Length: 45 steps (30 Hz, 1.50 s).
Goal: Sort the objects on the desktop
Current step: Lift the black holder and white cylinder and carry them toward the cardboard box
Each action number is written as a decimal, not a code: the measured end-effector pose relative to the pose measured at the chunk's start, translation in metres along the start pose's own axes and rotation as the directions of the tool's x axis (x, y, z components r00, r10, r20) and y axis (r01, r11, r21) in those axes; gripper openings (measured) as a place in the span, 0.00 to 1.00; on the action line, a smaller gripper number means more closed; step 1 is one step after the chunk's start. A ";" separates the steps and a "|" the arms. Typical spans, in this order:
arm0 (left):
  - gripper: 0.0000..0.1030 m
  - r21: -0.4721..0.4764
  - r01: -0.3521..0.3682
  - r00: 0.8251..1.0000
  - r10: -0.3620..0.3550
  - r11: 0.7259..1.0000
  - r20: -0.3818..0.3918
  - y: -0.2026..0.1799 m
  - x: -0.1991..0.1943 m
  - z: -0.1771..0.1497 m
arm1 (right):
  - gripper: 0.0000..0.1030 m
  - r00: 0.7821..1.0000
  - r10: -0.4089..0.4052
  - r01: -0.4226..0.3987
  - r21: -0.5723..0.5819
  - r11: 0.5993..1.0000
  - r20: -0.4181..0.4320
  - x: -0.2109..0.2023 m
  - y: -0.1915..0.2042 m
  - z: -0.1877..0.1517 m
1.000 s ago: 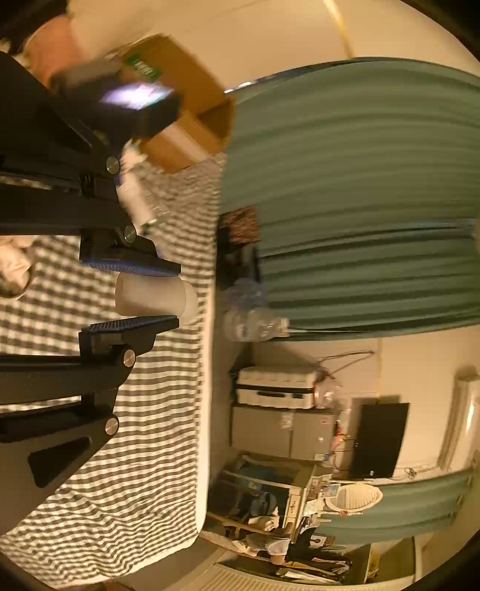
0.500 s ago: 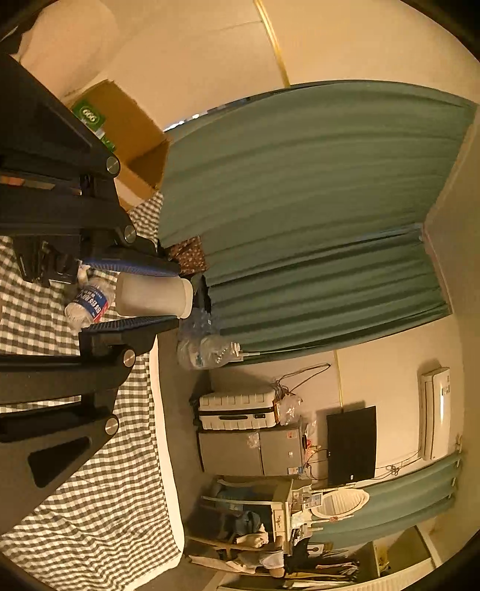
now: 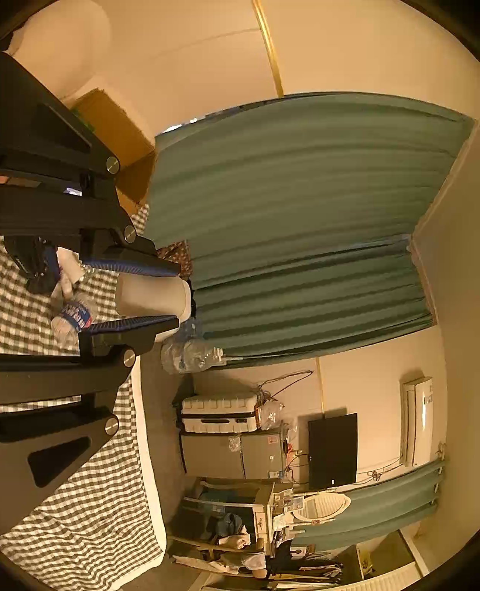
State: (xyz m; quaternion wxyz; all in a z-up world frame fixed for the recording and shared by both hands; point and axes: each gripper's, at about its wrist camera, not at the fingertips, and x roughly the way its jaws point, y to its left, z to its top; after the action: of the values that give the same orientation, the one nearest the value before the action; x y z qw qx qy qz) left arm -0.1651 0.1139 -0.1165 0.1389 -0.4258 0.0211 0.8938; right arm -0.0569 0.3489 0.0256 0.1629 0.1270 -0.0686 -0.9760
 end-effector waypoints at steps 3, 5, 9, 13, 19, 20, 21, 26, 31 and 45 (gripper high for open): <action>0.04 -0.001 0.009 1.000 -0.009 1.000 0.027 0.004 -0.018 0.002 | 0.20 1.000 0.000 0.000 0.009 1.000 0.009 -0.006 0.007 0.001; 0.05 -0.005 0.020 1.000 -0.020 1.000 0.021 0.006 -0.025 -0.003 | 0.20 1.000 0.004 -0.004 0.029 1.000 0.015 -0.009 0.010 0.002; 0.16 -0.012 0.031 0.999 -0.031 0.999 -0.028 0.007 -0.015 -0.012 | 0.20 0.999 -0.002 0.002 0.005 1.000 0.032 -0.016 0.020 0.010; 0.46 -0.009 0.063 0.994 -0.063 0.998 -0.085 -0.002 0.007 -0.024 | 0.20 0.996 0.010 -0.010 -0.008 1.000 0.083 -0.026 0.032 0.023; 0.65 0.057 0.024 0.989 -0.016 0.998 -0.147 -0.020 0.041 -0.030 | 0.20 0.992 0.057 -0.049 -0.081 0.996 0.108 -0.027 0.057 0.032; 0.65 0.057 0.016 0.986 -0.007 0.998 -0.168 -0.019 0.048 -0.031 | 0.20 0.991 0.075 -0.066 -0.085 0.994 0.108 -0.025 0.061 0.033; 0.65 0.051 0.005 0.977 0.006 0.999 -0.212 -0.018 0.061 -0.034 | 0.20 0.991 0.087 -0.078 -0.088 0.993 0.106 -0.025 0.064 0.032; 0.68 0.043 -0.018 0.952 0.030 0.999 -0.305 -0.018 0.092 -0.047 | 0.20 0.984 0.147 -0.137 -0.101 0.985 0.101 -0.020 0.078 0.035; 0.49 0.026 -0.023 0.967 0.029 0.999 -0.254 -0.016 0.074 -0.041 | 0.20 0.977 0.198 -0.189 -0.111 0.976 0.082 -0.015 0.094 0.036; 0.49 -0.025 -0.068 0.998 0.068 0.997 0.011 -0.014 -0.073 -0.024 | 0.20 0.963 0.256 -0.245 -0.124 0.962 0.082 -0.016 0.156 0.055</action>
State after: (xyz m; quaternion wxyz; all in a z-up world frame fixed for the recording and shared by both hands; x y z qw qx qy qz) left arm -0.0997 0.1064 -0.0745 0.1032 -0.4211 0.0240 0.9008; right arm -0.0107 0.2132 0.1090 0.2885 0.0604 -0.0366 -0.9549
